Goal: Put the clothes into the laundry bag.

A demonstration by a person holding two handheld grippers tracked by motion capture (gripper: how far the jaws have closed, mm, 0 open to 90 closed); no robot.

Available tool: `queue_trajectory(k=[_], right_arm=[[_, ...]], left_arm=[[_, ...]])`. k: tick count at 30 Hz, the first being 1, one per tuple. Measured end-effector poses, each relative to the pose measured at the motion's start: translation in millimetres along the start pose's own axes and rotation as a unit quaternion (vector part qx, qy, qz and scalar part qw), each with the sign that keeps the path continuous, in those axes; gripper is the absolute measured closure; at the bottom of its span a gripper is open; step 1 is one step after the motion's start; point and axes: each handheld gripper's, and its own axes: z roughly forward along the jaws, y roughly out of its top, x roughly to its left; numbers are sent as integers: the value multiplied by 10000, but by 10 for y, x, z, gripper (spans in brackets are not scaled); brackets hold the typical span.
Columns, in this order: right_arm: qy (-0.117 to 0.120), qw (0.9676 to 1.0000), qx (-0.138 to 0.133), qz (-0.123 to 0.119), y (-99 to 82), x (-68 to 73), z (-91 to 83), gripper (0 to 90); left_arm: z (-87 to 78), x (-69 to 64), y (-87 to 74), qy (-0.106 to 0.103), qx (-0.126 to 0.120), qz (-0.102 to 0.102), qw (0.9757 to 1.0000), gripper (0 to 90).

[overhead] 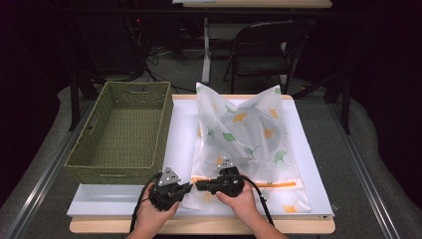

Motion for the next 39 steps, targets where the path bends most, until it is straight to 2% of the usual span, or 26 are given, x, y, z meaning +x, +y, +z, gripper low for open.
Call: queue_trajectory(k=[5,9,18,27,28,30,34,36,39], right_arm=[[-17,10000,24,77,-5,-15,28,843],[-122,9999,48,38,-5,-15,25,893],[-206,9997,99,-92,-9,-4,-14,900],[-175,9998,77,-23,-10,-10,-18,900],[-170,9998,-7,88,-8,-30,12,900],[-164,9998,-40,109,-7,-37,10,897],[-196,9998,7,69,-7,-19,0,900],[-199,9998,32,16,-6,-15,-10,900],[-199,9998,23,-34,-4,-5,-18,900]], left_arm=[[9,-4,1,9,10,52,10000,891],[7,-8,-1,22,3,77,10000,891],[7,-4,-15,77,3,103,9999,891],[26,-28,-5,81,28,154,9998,891],[26,-28,-5,81,28,154,9998,891],[32,-34,-12,54,40,154,9999,891],[31,-25,-21,95,59,170,9998,889],[27,-4,-27,101,56,154,9998,866],[40,18,-26,145,73,64,9998,779]])
